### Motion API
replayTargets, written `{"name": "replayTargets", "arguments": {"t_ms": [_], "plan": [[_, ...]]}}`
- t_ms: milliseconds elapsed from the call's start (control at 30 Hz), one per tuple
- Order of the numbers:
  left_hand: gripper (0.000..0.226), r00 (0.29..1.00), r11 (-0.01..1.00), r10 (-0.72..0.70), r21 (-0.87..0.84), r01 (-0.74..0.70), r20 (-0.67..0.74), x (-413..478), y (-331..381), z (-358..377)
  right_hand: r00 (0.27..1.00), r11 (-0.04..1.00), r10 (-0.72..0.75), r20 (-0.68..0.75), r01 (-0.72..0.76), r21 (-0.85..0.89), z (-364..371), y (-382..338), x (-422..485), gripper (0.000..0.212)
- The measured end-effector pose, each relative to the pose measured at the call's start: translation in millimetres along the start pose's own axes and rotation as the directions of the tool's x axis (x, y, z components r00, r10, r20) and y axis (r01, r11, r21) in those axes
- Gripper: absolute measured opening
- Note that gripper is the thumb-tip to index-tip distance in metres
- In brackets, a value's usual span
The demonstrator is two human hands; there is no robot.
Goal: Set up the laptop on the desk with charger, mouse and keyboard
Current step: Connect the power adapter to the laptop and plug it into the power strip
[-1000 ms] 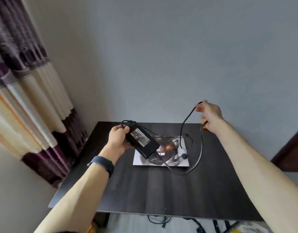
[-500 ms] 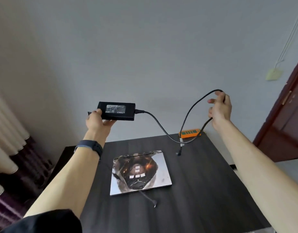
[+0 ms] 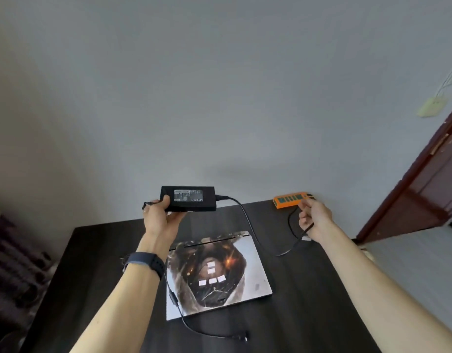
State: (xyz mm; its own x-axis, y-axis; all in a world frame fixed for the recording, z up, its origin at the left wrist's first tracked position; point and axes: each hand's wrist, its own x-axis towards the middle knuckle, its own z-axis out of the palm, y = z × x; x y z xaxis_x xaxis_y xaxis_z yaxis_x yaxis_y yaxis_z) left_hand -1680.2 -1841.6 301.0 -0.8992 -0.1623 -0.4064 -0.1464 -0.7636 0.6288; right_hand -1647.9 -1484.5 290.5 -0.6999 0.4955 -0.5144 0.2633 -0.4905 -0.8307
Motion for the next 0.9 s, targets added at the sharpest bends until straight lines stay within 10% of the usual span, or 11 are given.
{"name": "replayTargets", "arguments": {"t_ms": [333, 467, 600, 900], "plan": [[0.027, 0.974, 0.984, -0.174, 0.012, 0.178, -0.142, 45, -78, -68, 0.942, 0.778, 0.004, -0.335, -0.214, -0.591, -56, 104, 52, 0.033], [0.027, 0.969, 0.979, -0.194, 0.032, 0.201, -0.15, 57, -90, -70, 0.912, 0.292, -0.277, -0.302, -0.22, -0.931, -68, 113, 43, 0.068], [0.024, 0.965, 0.967, -0.223, 0.089, 0.237, -0.141, 64, -108, -58, 0.883, -0.048, -0.447, 0.145, 0.139, -0.989, -52, 132, 24, 0.063], [0.019, 0.959, 0.946, -0.245, 0.18, 0.269, -0.144, 83, -155, -33, 0.925, 0.338, 0.087, 0.37, 0.321, -0.885, 3, 179, 56, 0.083]]}}
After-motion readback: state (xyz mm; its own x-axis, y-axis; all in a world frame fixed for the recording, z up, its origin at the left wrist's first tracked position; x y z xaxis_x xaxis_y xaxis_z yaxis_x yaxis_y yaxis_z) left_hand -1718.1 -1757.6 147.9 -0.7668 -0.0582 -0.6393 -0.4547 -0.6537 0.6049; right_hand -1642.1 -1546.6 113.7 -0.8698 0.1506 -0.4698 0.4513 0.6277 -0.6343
